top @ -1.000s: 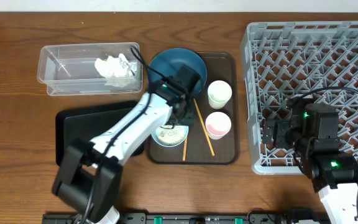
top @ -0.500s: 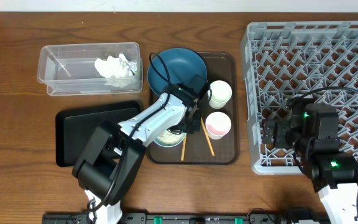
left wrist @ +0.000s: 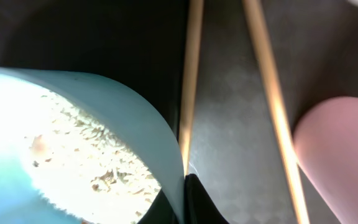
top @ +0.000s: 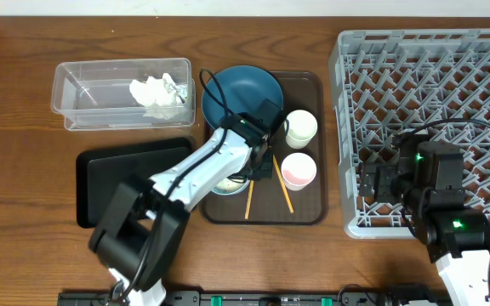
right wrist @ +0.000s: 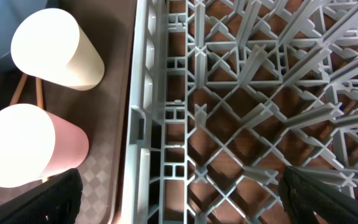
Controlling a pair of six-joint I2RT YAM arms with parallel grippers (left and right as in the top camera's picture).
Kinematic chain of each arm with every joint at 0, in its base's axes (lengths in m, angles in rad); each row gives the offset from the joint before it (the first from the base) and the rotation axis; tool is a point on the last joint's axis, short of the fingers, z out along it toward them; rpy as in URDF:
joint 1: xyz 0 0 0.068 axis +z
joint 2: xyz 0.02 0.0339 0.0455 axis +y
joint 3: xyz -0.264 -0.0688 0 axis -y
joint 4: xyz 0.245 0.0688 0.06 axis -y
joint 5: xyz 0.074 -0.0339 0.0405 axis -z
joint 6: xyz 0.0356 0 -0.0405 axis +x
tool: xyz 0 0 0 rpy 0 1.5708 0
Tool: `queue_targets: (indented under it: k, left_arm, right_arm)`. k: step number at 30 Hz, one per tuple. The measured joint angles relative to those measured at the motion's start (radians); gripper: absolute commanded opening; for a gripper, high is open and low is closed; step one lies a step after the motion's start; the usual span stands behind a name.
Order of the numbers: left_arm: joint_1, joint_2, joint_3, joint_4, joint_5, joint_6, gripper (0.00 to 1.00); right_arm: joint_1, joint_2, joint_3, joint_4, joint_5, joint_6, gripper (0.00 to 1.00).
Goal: Sort waste into correct bins and load items into the dishwasher rack
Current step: 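Grasp the rim of the light-blue rice bowl with the left gripper, then lift the bowl over the black tray and tip the rice out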
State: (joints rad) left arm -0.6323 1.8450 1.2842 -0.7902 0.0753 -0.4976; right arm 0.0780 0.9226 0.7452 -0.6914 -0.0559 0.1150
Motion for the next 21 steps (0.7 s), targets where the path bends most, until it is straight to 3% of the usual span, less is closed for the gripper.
queue_targets:
  k: [10, 16, 21]
  left_arm:
    - [0.09, -0.248, -0.001, -0.103, -0.014, 0.0, 0.06]
    - [0.274, -0.314, -0.001, -0.157, 0.039, 0.039, 0.06]
    - [0.473, -0.315, -0.019, -0.154, 0.206, 0.134, 0.06]
  right_arm:
    - [0.0, 0.0, 0.0, 0.0, 0.0, 0.0, 0.99]
    - [0.0, 0.0, 0.0, 0.0, 0.0, 0.0, 0.99]
    - [0.0, 0.0, 0.0, 0.0, 0.0, 0.0, 0.99]
